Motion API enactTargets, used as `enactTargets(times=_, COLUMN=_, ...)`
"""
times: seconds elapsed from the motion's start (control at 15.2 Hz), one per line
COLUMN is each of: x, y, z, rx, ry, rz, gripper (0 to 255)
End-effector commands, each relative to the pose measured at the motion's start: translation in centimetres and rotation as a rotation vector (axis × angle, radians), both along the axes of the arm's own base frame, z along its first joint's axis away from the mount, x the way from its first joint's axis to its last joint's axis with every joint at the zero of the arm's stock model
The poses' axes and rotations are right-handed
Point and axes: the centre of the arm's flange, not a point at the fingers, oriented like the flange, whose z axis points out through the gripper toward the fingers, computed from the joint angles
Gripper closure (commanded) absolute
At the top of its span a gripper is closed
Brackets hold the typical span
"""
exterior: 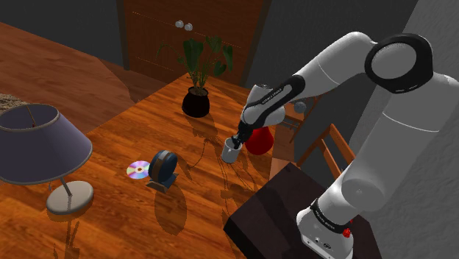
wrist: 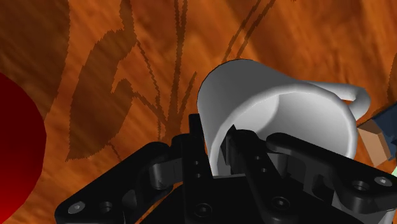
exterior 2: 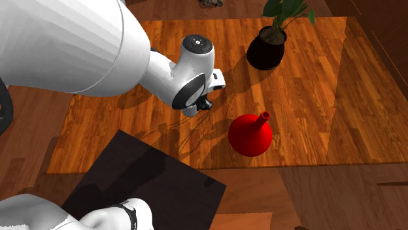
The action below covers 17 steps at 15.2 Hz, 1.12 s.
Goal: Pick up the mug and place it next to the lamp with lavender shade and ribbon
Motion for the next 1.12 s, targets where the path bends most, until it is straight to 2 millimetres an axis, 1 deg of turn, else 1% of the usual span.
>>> enactTargets(times=0.0, x=0.0, y=0.0, z=1.0, rx=0.0, ry=0.0, rz=0.0, gripper=255)
enactTargets(times=1.06, x=0.0, y=0.0, z=9.5, rx=0.0, ry=0.0, rz=0.0, gripper=255)
